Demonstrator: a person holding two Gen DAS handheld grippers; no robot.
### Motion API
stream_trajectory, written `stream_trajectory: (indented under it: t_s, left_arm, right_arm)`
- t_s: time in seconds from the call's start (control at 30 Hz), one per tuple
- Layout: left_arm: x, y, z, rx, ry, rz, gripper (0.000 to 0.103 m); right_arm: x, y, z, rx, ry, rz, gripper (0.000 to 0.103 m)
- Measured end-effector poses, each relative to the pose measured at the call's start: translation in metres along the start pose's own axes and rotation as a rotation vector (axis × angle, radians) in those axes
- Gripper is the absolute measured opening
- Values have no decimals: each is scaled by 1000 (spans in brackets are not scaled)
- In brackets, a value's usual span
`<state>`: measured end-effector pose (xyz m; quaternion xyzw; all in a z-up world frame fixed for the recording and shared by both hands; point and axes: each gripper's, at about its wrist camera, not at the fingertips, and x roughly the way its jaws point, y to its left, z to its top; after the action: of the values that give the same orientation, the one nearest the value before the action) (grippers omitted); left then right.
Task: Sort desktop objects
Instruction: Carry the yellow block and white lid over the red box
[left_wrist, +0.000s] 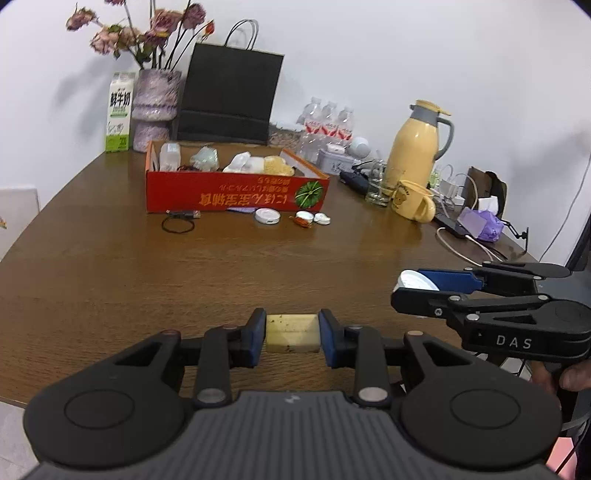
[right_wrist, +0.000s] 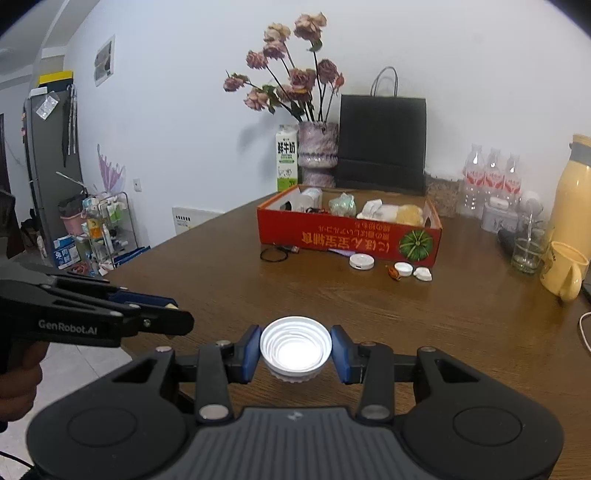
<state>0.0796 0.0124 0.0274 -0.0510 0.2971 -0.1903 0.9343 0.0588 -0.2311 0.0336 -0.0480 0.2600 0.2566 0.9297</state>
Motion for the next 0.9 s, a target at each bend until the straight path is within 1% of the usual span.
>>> stream_trajectory:
  t_s: [0.2,0.4,0.57,0.63,0.7,0.8,0.83,0.9]
  left_arm:
    - [11,14,14,-20,-5,33,32]
    - [19,28,47,-5,-56,98,32]
    - [29,38,93,43,-143,174,32]
    - [38,44,114,59,-169,181,32]
    - [52,53,139,70,-178,184,32]
    - [74,64,173,87,-200,229,32]
    - [82,68,182,97,-198,228,32]
    - [106,83,201,68,-162,218,32]
  right_arm:
    - [17,-11,12,14,-2,-9,39]
    - [36,-28,41,-5,-38,-37,39]
    - [60,-42,87,-62,-95,-57,39]
    - [74,-50,108,-72,-112,-51,39]
    - [96,-65,134,-52,-121,-31,39]
    - [130,-89,170,-6,-101,-24,39]
    - [141,-96,180,6,-95,-25,39]
    - [167,-112,199,36,-79,-16,39]
